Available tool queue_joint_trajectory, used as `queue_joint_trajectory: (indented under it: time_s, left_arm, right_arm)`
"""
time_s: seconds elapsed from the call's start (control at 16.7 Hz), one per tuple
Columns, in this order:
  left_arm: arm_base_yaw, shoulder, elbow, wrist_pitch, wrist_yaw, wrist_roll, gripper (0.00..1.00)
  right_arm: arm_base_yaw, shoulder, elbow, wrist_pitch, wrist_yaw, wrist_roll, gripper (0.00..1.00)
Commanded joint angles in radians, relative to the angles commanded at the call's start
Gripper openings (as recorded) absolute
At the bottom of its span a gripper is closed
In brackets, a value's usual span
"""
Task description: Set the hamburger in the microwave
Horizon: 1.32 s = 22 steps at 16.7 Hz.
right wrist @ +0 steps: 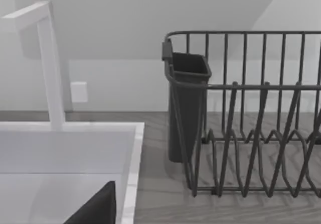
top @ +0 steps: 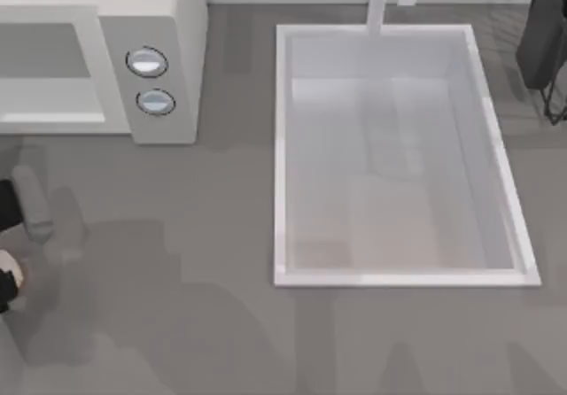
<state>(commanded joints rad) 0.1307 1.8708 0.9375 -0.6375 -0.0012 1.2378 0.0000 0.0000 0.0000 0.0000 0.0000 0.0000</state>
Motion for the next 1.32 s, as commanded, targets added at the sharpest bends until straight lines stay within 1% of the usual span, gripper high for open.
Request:
queue_joint_trajectory:
  time_s: [0.48,0.54,0.96,1.02,1.2,1.32]
  left_arm:
    - [0.0,0.0,0.0,0.0,0.0,0.0,0.02]
    - [0.0,0.0,0.0,0.0,0.0,0.0,0.0]
    - [0.0,0.0,0.0,0.0,0.0,0.0,0.0]
    - [-0.002,-0.064,0.023,-0.083,0.013,-0.022,0.0]
    - [-0.002,-0.084,0.06,-0.122,0.013,-0.019,0.0]
    - [-0.003,-0.11,0.11,-0.199,0.013,-0.019,0.0]
  right_arm:
    - [0.0,0.0,0.0,0.0,0.0,0.0,1.0]
    - [0.0,0.0,0.0,0.0,0.0,0.0,1.0]
    - [0.0,0.0,0.0,0.0,0.0,0.0,1.0]
    - [0.0,0.0,0.0,0.0,0.0,0.0,1.0]
    - [0.0,0.0,0.0,0.0,0.0,0.0,1.0]
    - [0.0,0.0,0.0,0.0,0.0,0.0,1.0]
